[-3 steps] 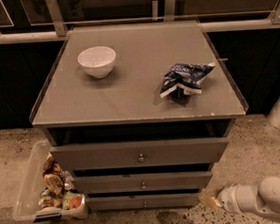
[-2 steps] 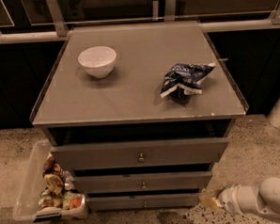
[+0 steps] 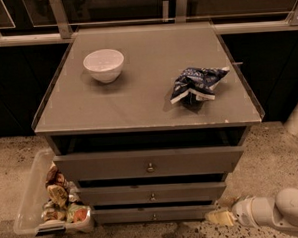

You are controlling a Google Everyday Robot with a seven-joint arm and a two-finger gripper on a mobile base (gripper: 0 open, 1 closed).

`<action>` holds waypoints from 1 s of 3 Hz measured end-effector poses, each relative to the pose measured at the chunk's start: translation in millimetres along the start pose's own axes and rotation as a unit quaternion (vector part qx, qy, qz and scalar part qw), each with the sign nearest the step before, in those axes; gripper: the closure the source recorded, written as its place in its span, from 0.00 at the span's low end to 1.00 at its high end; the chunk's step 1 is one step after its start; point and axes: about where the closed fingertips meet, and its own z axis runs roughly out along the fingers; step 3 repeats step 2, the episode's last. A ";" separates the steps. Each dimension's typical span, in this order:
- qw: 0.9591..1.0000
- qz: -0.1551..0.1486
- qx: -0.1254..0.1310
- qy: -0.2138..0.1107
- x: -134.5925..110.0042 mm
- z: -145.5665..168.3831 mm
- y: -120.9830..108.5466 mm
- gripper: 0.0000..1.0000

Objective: Close middle drawer

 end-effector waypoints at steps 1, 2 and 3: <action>1.000 0.000 0.000 0.000 0.0 0.1 0.1 0.00; 1.000 0.000 0.000 0.000 0.0 0.1 0.1 0.00; 1.000 0.000 0.000 0.000 0.0 0.1 0.1 0.00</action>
Offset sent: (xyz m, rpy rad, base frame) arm 0.0000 0.0000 0.0000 0.0000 0.0000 0.0001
